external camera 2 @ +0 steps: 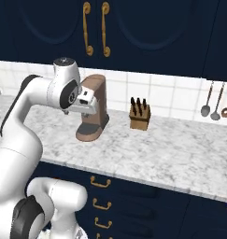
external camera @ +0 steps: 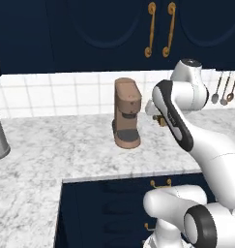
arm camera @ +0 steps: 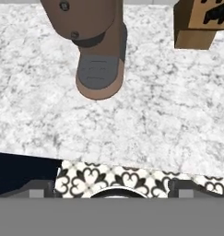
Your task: Take a straw from the drawer in front and place it inside the glass cup on the dining counter.
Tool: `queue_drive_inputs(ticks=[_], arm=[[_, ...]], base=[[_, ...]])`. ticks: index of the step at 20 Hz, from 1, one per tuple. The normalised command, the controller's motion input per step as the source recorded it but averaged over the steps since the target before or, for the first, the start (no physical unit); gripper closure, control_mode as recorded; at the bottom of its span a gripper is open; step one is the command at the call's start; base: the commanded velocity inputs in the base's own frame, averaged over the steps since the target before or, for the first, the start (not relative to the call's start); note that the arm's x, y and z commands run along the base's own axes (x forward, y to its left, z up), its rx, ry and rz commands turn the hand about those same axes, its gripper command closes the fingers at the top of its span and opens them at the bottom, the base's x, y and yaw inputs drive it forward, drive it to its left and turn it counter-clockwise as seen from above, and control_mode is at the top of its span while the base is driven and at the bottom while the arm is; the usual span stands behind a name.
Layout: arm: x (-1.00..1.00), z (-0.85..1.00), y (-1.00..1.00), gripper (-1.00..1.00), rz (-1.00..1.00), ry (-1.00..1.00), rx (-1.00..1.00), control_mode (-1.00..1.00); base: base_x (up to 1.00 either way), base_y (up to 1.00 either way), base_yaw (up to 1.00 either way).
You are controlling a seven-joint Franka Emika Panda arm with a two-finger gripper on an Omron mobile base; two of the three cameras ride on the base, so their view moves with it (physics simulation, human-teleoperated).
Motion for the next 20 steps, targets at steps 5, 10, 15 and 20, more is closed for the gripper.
queue_drive_inputs(ticks=[5, 10, 15, 20], arm=[[0.0, 0.0, 0.0, -1.0, 0.0, 0.0, 0.0, 1.0], [0.0, 0.0, 0.0, -1.0, 0.0, 0.0, 0.0, 1.0], [0.0, 0.0, 0.0, -1.0, 0.0, 0.0, 0.0, 1.0], [0.0, 0.0, 0.0, -1.0, 0.0, 0.0, 0.0, 1.0]], base=[[-0.15, -0.5, 0.34], [-0.41, -0.22, 0.4], [-0.44, -0.35, 0.41], [-0.63, -0.49, 0.35]])
